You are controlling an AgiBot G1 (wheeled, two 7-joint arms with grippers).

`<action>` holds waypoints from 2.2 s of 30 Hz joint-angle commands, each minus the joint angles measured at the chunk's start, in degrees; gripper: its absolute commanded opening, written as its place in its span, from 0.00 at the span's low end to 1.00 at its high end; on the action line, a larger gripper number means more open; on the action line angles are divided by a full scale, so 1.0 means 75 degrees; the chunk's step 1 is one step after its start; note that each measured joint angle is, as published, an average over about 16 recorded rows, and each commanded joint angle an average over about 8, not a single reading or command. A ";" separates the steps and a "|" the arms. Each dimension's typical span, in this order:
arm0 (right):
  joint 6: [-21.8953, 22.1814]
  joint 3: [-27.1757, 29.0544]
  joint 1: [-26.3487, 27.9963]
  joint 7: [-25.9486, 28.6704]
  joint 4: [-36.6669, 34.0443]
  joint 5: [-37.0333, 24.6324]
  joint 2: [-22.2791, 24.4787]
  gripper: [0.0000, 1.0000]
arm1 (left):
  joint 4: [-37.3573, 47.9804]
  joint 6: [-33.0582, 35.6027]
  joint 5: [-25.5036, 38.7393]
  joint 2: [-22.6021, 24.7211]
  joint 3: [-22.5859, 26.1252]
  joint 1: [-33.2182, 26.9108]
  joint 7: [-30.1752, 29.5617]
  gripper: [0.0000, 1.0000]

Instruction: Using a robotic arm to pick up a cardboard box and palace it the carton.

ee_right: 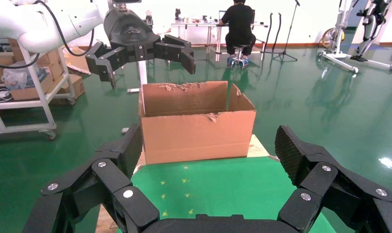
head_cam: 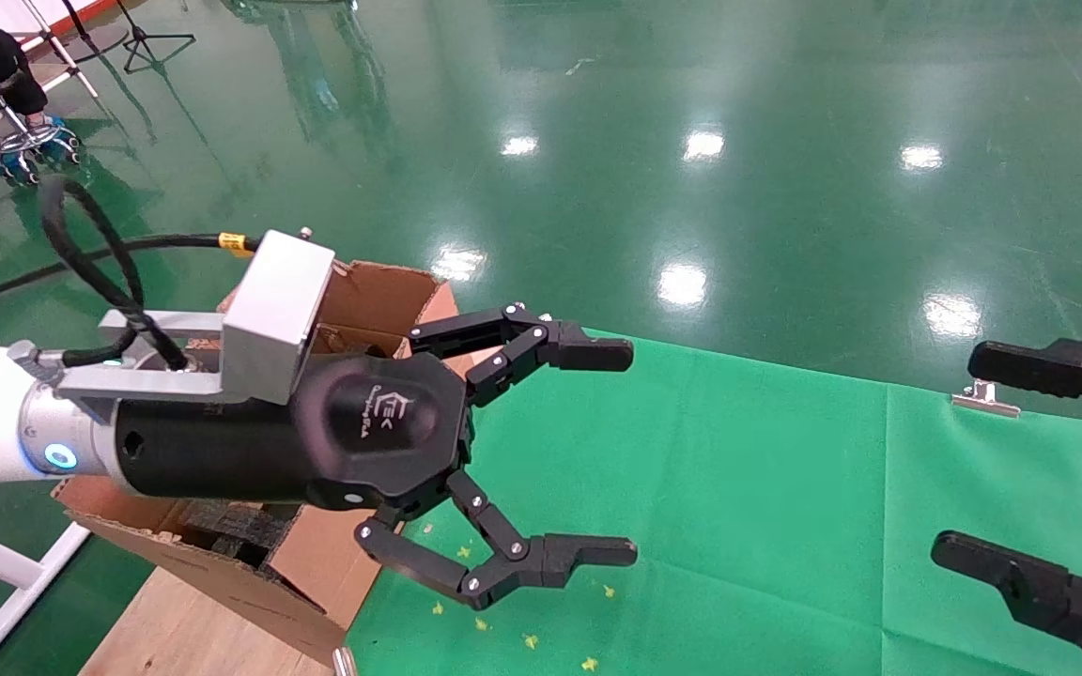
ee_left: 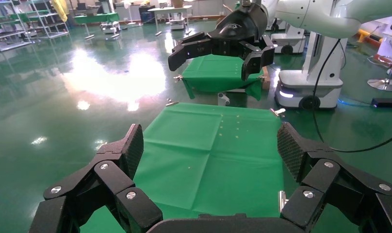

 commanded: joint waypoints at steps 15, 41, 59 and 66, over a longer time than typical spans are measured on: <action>0.0000 0.0000 0.0000 0.0000 0.0000 0.0000 0.0000 1.00 | 0.0010 -0.0009 0.0015 -0.0006 0.0009 -0.0007 -0.0007 1.00; 0.0000 0.0000 0.0000 0.0000 0.0000 0.0000 0.0000 1.00 | 0.0014 -0.0015 0.0025 -0.0007 0.0010 -0.0012 -0.0011 1.00; 0.0000 0.0000 0.0000 0.0000 0.0000 0.0000 0.0000 1.00 | 0.0014 -0.0015 0.0025 -0.0007 0.0010 -0.0012 -0.0011 1.00; 0.0000 0.0000 0.0000 0.0000 0.0000 0.0000 0.0000 1.00 | 0.0014 -0.0016 0.0025 -0.0007 0.0010 -0.0012 -0.0011 1.00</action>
